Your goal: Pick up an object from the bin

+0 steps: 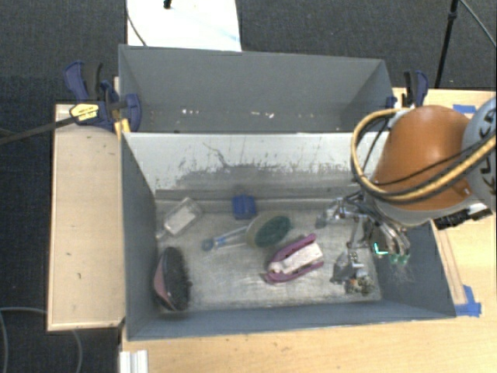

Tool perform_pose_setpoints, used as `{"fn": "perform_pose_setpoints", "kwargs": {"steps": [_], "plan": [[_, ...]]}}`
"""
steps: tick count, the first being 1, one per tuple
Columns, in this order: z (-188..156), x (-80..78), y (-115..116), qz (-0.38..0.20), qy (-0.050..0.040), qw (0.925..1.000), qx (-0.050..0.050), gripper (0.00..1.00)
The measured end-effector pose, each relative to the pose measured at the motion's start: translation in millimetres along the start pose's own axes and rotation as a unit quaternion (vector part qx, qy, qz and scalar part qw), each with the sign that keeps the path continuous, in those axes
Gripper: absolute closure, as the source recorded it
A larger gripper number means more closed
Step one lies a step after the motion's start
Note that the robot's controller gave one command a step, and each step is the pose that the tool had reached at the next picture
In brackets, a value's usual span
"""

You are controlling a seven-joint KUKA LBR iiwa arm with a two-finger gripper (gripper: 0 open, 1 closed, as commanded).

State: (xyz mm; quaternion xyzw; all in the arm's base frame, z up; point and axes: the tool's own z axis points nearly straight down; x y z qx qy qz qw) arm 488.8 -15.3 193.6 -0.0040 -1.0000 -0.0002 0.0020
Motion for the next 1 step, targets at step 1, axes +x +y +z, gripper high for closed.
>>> {"fn": "perform_pose_setpoints", "kwargs": {"steps": [1], "plan": [[104.2,7.5,44.5,0.012,-0.0058,0.9999,0.000,0.00]]}}
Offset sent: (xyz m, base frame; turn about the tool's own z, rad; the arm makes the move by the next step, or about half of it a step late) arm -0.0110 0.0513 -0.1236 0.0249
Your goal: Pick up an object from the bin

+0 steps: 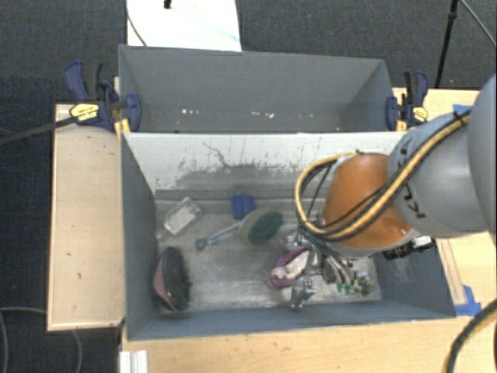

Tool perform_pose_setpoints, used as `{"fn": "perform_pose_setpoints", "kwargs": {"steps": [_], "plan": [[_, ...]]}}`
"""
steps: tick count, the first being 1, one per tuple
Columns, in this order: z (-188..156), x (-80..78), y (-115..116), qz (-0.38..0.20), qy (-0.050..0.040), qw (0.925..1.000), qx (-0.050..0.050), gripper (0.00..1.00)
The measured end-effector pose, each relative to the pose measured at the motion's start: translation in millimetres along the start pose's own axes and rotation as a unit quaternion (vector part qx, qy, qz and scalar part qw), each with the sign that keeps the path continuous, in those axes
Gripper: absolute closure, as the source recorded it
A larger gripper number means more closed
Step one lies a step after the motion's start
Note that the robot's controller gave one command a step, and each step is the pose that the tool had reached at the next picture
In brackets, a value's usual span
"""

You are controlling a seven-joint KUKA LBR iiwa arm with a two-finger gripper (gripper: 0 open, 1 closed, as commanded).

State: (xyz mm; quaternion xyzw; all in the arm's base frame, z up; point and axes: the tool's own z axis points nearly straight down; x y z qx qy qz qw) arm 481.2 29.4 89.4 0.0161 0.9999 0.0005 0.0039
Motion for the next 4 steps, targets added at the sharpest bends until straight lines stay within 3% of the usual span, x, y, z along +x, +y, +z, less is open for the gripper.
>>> {"fn": "perform_pose_setpoints", "kwargs": {"steps": [2,3,4], "plan": [[-20,1.9,-20,-0.026,0.0009,0.9997,0.000,0.00],[18,-1.7,-17,0.025,0.0000,0.9997,0.000,0.00],[18,1.4,-34,0.085,0.0010,0.9964,0.000,0.00]]}}
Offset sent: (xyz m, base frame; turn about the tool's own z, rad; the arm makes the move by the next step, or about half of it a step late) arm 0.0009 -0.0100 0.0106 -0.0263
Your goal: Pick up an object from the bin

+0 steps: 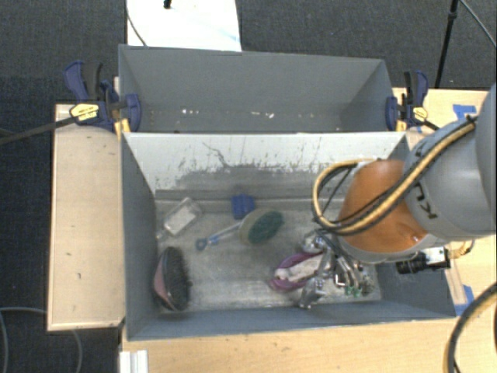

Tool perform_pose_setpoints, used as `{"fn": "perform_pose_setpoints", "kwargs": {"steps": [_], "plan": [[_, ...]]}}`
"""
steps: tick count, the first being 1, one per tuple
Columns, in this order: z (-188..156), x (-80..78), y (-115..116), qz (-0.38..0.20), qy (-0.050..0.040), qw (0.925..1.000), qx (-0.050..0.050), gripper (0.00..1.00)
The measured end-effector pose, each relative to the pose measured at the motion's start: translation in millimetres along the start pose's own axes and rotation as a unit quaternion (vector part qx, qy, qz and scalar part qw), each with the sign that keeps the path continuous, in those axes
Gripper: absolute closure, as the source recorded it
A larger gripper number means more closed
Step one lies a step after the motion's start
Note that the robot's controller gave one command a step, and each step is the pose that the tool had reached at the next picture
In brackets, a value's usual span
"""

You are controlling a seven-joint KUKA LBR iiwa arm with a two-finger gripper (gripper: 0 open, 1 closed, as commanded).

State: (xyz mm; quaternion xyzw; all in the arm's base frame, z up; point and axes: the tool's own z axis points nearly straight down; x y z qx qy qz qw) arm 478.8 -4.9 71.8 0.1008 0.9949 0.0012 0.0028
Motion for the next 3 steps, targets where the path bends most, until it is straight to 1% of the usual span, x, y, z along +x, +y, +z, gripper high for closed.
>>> {"fn": "perform_pose_setpoints", "kwargs": {"steps": [1,2,3], "plan": [[-2,-1.2,0,0.000,-0.0020,1.0000,0.000,1.00],[-76,-3.8,1,-0.003,-0.0014,1.0000,0.000,1.00],[-129,-5.5,1,-0.007,-0.0004,1.0000,0.001,1.00]]}}
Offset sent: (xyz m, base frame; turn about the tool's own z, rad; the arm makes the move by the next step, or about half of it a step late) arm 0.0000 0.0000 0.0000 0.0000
